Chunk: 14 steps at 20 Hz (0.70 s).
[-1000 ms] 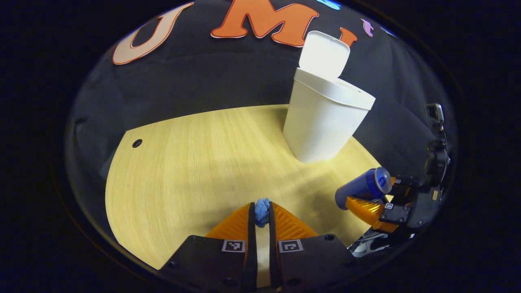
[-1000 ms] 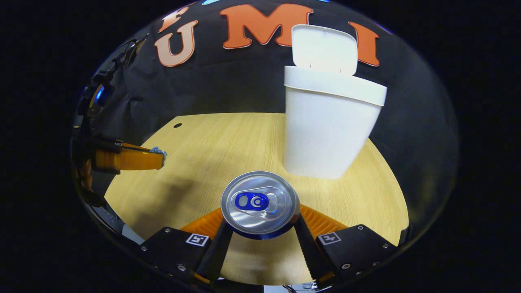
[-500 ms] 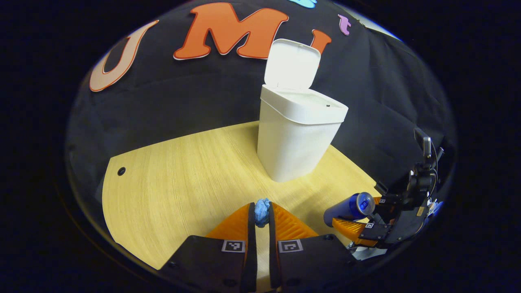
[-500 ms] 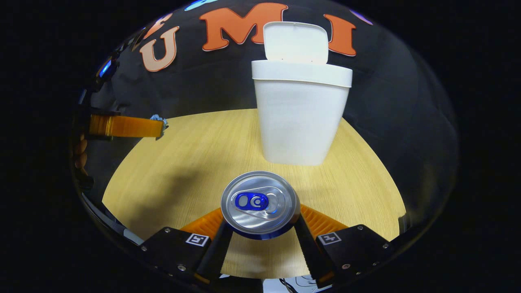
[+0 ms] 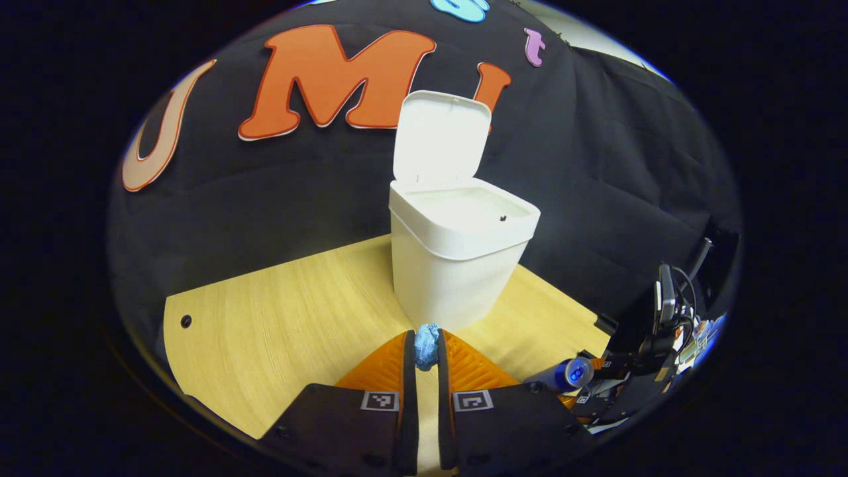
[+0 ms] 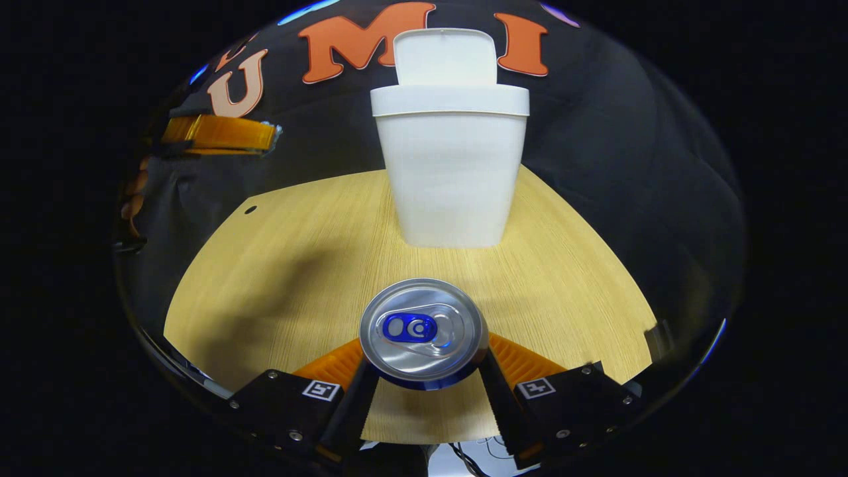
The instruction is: Press the lid of the desktop garbage bin to open it, pick up the crumpled paper on the desktop and throw it into the bin, then pick up the pop can on the desktop and drop it into the bin, and finally close the garbage bin lid.
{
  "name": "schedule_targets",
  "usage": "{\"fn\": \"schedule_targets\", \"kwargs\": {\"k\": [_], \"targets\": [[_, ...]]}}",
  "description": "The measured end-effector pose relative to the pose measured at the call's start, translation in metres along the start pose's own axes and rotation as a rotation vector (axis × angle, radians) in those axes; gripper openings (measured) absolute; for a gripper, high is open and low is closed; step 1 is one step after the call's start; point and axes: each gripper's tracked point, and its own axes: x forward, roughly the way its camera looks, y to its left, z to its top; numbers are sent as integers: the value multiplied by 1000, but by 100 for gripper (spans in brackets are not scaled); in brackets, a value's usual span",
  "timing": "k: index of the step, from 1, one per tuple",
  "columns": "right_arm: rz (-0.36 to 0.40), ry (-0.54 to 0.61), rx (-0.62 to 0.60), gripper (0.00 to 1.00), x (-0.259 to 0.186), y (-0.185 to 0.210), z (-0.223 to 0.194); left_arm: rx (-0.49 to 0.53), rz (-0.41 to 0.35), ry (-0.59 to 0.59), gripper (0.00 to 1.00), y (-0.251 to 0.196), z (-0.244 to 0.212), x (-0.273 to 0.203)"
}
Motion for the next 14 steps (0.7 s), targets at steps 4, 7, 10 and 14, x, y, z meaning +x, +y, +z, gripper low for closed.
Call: {"fn": "schedule_targets", "kwargs": {"k": [4,7,10,14], "targets": [[-13,3,15,82,-2,-6,-1,26,-22,-67,16,-7,35,8],[-18,7,26,82,1,-12,0,55,-19,-108,16,-10,54,16],[-23,14,34,82,7,-20,2,81,-20,-128,16,-14,69,27],[-29,14,39,82,12,-31,7,110,-26,-170,16,-20,91,44]]}}
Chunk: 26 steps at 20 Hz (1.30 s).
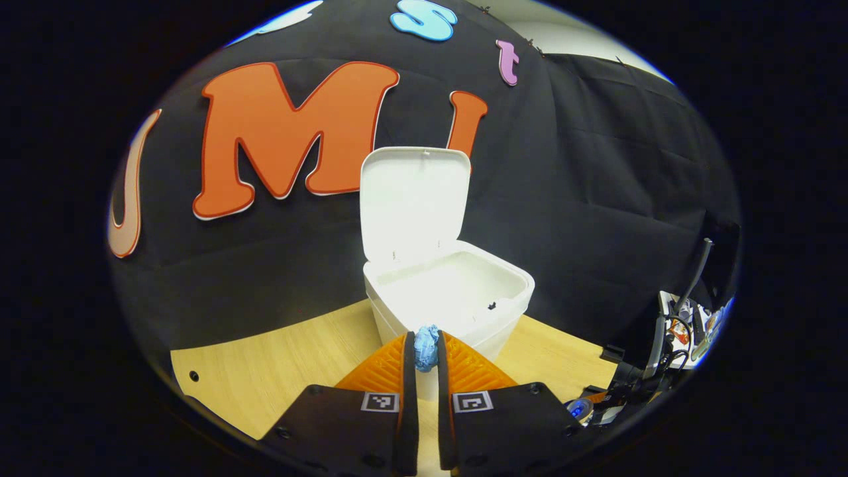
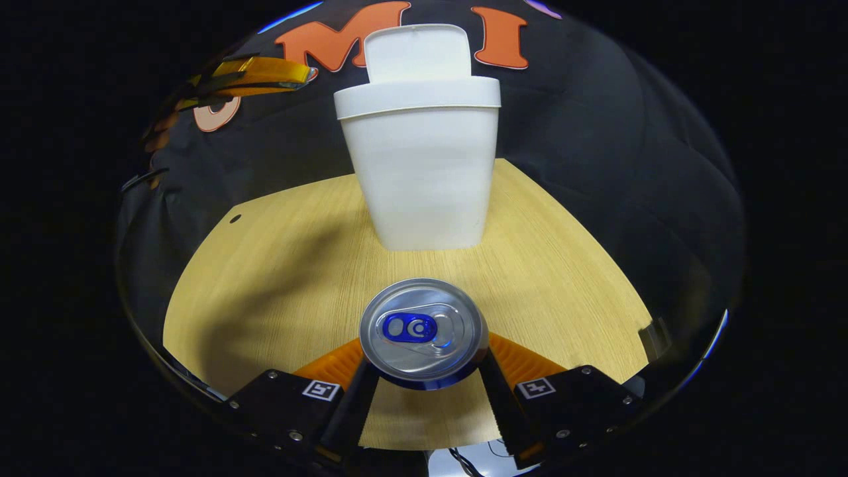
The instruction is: Press the lid of the desktop garbage bin to open it, pick up the crumpled paper on the desktop and throw it into the bin, then pick up the pop can on the desktop and drop it into the bin, and finally close the garbage bin lid.
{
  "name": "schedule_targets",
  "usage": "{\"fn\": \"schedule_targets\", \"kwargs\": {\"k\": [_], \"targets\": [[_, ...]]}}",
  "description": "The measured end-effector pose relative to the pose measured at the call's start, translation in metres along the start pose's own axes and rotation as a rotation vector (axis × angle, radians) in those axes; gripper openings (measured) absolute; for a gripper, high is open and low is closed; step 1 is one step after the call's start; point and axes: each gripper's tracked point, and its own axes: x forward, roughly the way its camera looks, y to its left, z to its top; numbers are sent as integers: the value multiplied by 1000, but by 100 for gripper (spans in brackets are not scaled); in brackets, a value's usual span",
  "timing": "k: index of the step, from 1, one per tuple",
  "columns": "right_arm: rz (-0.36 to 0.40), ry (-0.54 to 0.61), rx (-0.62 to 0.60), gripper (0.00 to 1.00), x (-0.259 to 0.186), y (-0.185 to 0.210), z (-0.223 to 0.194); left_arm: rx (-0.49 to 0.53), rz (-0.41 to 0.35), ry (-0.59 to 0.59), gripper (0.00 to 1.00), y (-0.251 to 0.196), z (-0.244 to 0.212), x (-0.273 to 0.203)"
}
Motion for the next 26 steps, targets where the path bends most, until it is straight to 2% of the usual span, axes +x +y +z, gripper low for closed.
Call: {"fn": "schedule_targets", "kwargs": {"k": [4,14,20,22,26], "targets": [[-12,9,-16,82,5,-13,5,40,11,-33,15,-3,16,27],[-15,26,-32,82,17,-44,21,29,6,-76,16,-10,30,79],[6,19,-62,82,27,-48,36,3,3,-55,23,-13,22,95],[9,16,-66,82,29,-49,39,-6,5,-49,28,-13,20,98],[5,6,-72,82,25,-53,45,-20,17,-30,31,-11,15,95]]}}
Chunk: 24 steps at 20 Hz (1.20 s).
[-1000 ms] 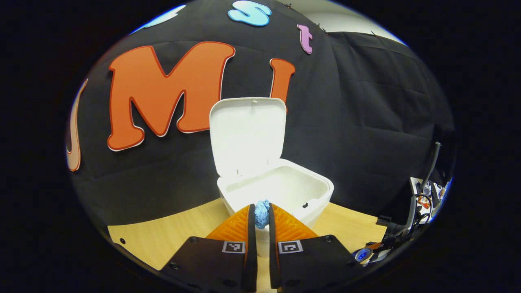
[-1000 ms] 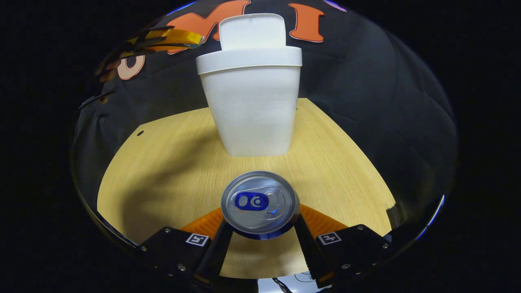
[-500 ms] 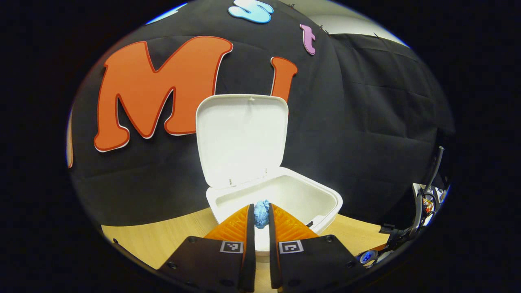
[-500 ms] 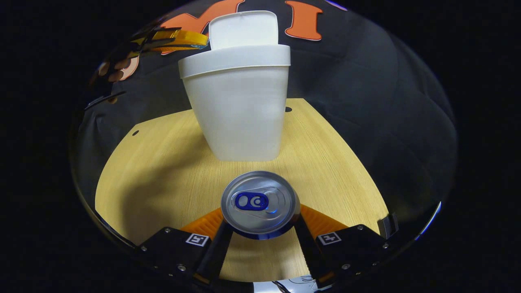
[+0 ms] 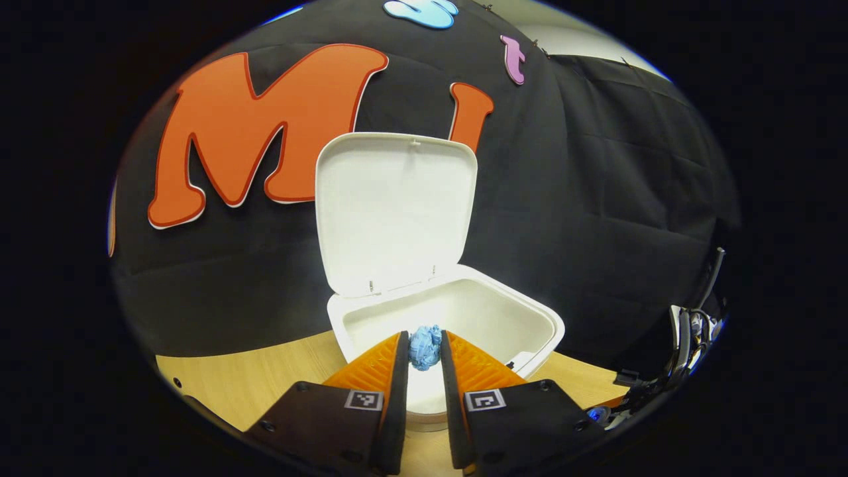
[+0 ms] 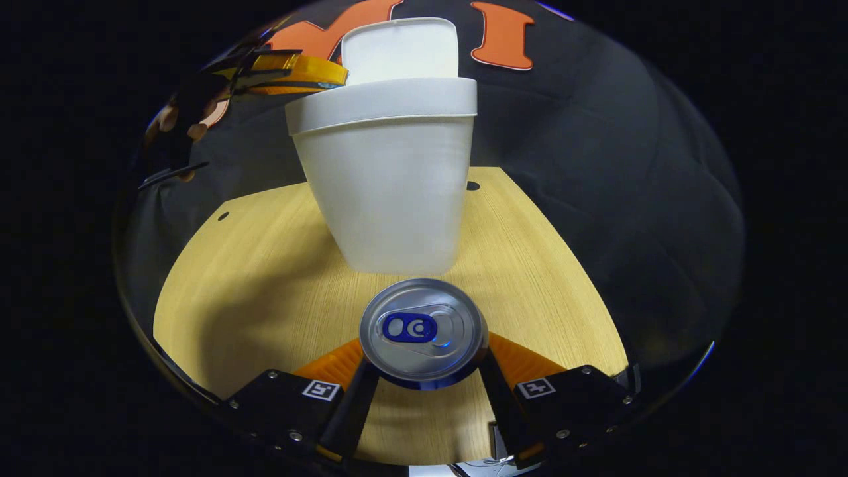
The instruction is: Press the lid of the desktop garbage bin to open it, pick up the crumpled paper on the desktop and throw it into the bin, then pick up the pop can on the desktop and drop it into the bin, and finally close the garbage bin lid.
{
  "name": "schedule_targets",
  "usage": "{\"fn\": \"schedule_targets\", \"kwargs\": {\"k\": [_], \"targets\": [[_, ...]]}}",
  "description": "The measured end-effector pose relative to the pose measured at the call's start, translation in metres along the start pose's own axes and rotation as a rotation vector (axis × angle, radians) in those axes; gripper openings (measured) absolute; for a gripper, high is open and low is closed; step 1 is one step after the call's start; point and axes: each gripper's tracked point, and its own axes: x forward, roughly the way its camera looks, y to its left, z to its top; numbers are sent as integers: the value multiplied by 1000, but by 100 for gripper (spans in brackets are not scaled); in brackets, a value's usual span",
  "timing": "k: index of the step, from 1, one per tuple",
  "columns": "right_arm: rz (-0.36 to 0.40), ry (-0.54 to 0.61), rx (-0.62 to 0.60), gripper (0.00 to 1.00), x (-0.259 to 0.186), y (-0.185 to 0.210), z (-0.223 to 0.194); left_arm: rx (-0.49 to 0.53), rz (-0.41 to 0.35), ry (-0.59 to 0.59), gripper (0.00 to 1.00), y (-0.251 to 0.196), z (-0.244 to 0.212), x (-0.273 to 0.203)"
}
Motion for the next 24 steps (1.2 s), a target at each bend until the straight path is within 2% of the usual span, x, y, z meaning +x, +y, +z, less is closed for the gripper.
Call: {"fn": "schedule_targets", "kwargs": {"k": [1,3,6,10,14,24], "targets": [[-3,-8,-3,82,-1,-2,3,-3,0,-2,32,0,1,-1],[-11,-23,-2,82,-6,-4,9,-4,-4,-5,54,-1,2,-5],[-18,-49,-3,82,-13,-5,19,-3,5,-11,77,1,3,-9],[-25,-89,-11,82,-25,-7,38,-12,15,-16,81,3,5,-20],[-26,-100,-34,82,-34,-5,43,-56,35,-13,98,12,-2,-33],[-7,-179,-94,82,-59,1,85,-119,171,-15,97,67,-22,-88]]}}
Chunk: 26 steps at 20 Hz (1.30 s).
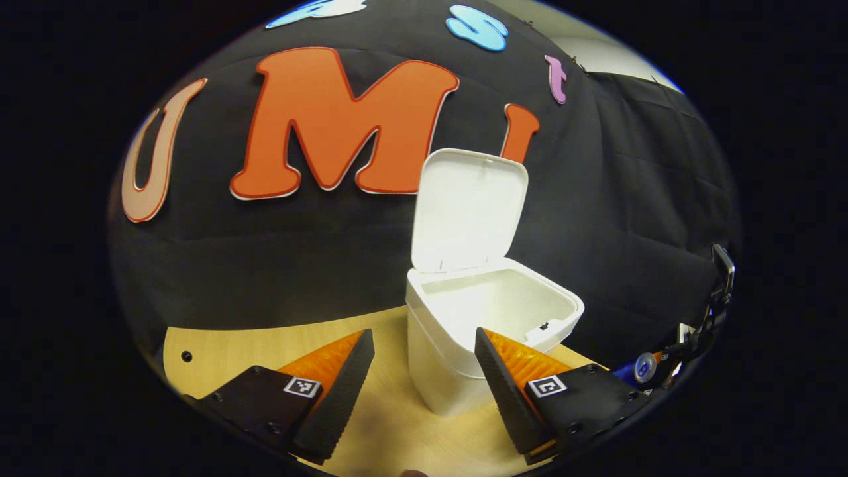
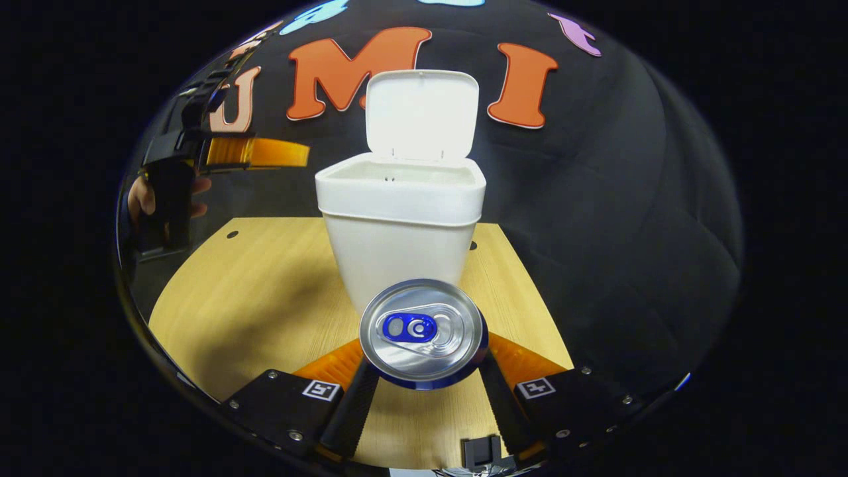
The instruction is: Press the lid of the desktop garbage bin to open it, pick up the crumpled paper on the desktop and throw it into the bin, then pick up the pop can on the desktop and drop it into the bin, and finally close the garbage bin lid.
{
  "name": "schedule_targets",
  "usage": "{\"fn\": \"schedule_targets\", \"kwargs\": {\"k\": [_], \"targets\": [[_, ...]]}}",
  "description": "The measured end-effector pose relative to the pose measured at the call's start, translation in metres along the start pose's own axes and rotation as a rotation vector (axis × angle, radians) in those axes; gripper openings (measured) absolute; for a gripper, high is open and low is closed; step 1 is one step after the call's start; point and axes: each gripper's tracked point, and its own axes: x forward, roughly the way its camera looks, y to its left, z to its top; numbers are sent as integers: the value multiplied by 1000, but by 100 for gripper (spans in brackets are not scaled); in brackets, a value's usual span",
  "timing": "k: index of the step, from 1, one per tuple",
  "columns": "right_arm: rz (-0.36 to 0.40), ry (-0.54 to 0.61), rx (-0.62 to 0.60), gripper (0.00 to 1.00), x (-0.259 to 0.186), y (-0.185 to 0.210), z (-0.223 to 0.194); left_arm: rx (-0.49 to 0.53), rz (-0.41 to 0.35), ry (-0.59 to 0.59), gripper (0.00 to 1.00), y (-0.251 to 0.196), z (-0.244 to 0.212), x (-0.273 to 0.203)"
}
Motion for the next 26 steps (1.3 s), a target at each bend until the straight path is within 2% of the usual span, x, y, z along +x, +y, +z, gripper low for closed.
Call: {"fn": "schedule_targets", "kwargs": {"k": [6,14,26], "targets": [[31,-66,-36,82,0,7,50,5,144,-23,98,56,-2,-36],[72,-148,-108,82,-12,10,108,-39,326,-48,97,122,-13,-90],[124,-253,-148,81,-6,16,179,-73,496,-88,97,165,-19,-169]]}}
